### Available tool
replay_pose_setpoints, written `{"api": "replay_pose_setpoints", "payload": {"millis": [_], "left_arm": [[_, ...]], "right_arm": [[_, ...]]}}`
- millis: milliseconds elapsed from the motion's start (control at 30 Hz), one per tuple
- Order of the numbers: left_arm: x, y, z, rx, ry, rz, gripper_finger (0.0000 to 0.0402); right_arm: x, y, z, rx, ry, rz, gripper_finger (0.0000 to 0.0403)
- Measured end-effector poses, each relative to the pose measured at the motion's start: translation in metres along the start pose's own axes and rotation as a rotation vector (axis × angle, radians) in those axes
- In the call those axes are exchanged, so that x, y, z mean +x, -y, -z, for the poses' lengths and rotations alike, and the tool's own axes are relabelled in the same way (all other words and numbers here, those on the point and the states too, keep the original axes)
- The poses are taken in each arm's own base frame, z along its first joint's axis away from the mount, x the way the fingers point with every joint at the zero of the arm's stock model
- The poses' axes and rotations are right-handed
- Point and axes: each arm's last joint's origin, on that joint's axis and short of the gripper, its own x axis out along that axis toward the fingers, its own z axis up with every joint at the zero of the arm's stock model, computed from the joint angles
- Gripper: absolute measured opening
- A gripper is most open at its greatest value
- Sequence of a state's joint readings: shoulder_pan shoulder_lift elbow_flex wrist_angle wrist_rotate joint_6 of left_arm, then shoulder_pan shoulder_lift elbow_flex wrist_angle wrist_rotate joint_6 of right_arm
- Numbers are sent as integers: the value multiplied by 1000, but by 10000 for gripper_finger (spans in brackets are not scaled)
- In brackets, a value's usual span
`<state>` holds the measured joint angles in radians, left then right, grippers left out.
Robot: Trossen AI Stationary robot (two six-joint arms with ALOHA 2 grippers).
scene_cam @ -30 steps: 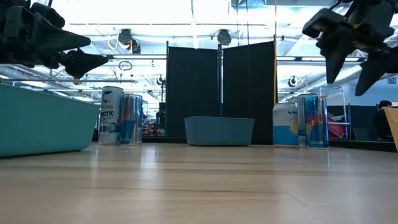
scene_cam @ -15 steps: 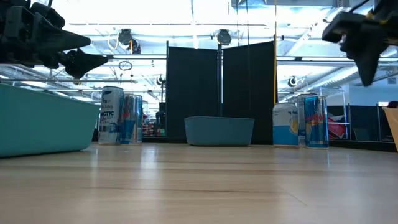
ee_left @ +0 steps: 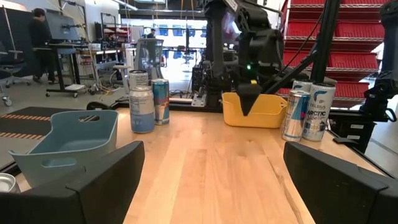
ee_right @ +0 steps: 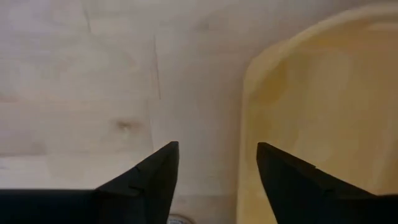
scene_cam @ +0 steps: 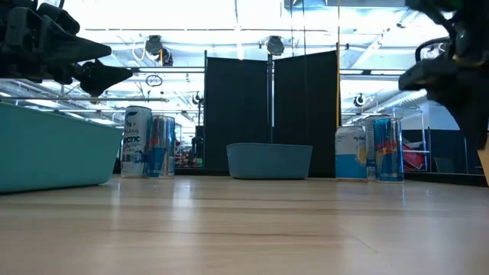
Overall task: Sort soda cans
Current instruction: Move the yellow bin to the center of the table
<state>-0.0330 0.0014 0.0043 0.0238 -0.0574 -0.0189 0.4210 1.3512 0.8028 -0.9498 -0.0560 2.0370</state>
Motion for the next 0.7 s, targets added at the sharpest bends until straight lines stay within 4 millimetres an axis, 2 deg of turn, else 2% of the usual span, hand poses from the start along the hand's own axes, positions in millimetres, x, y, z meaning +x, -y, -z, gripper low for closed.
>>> {"api": "replay_pose_setpoints", "payload": {"millis": [133, 333, 533, 700], "left_arm": [[0, 0, 0, 0, 0, 0, 393], [0, 0, 0, 0, 1, 0, 393], [0, 0, 0, 0, 1, 0, 393], [0, 0, 0, 0, 2, 0, 393]], "right_arm": [[12, -6, 2, -2, 16, 35, 141], [18, -11, -9, -29, 49, 85, 14], [14, -25, -35, -67, 56, 47, 3], [-12, -58, -60, -139, 111, -48, 2]]}}
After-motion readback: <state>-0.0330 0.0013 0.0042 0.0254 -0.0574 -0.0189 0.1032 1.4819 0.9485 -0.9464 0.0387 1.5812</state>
